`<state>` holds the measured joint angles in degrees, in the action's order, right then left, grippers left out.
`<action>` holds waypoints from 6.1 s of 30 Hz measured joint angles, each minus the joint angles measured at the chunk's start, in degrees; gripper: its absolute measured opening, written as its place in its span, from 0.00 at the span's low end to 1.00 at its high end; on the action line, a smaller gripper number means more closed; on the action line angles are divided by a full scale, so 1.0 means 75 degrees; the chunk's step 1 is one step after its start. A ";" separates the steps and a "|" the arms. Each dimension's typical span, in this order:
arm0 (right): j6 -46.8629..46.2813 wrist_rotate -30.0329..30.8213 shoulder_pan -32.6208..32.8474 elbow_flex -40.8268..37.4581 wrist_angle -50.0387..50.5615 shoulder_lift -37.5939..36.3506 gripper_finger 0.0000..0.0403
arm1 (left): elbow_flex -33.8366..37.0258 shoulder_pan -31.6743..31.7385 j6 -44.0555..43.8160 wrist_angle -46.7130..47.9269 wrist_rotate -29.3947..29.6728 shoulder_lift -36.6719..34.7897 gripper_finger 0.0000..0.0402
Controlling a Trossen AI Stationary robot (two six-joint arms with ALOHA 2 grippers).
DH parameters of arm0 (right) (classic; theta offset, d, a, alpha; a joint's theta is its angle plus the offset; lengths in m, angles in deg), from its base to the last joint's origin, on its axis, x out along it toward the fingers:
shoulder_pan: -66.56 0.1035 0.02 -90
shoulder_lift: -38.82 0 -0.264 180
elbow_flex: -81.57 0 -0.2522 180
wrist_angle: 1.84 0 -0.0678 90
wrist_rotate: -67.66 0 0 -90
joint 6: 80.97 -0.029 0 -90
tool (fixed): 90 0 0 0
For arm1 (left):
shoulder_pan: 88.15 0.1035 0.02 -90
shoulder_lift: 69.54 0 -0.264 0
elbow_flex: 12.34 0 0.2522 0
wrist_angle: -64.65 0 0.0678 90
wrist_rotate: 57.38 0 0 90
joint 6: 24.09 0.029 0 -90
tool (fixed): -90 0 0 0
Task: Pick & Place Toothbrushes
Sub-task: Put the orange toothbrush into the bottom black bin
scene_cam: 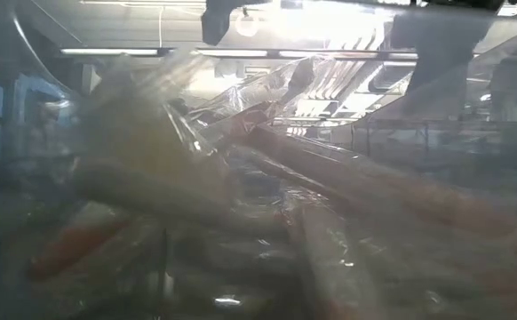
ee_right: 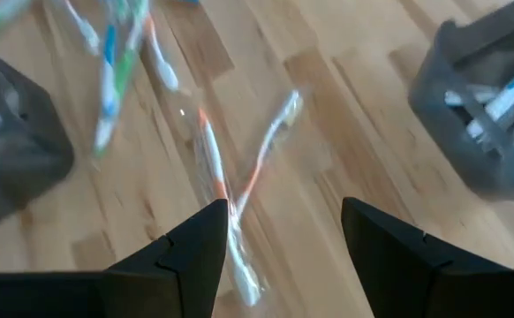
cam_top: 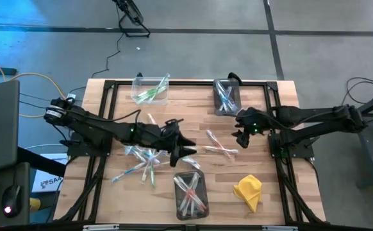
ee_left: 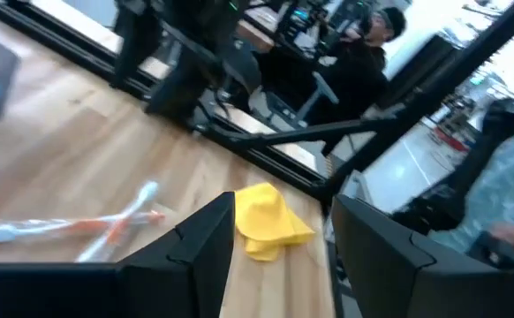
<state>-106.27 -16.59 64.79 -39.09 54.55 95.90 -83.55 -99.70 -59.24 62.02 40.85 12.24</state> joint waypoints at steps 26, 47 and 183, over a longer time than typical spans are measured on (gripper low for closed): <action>0.1017 -0.0086 0.0845 0.0000 0.0215 0.3979 0.53 | 0.0003 0.0740 -0.0004 0.0039 -0.0242 0.0004 0.46; 0.0976 -0.0104 0.0839 0.0000 0.0304 0.3377 0.53 | 0.0003 0.0740 -0.0009 0.0272 -0.0251 0.0012 0.46; 0.1331 0.1412 0.2313 0.0816 -0.5815 0.1626 0.03 | 0.0000 0.0947 0.2451 -0.3458 -0.0721 0.0003 0.46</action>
<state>-96.28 -6.00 82.14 -32.97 10.93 108.09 -83.55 -92.60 -40.86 36.08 35.44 12.26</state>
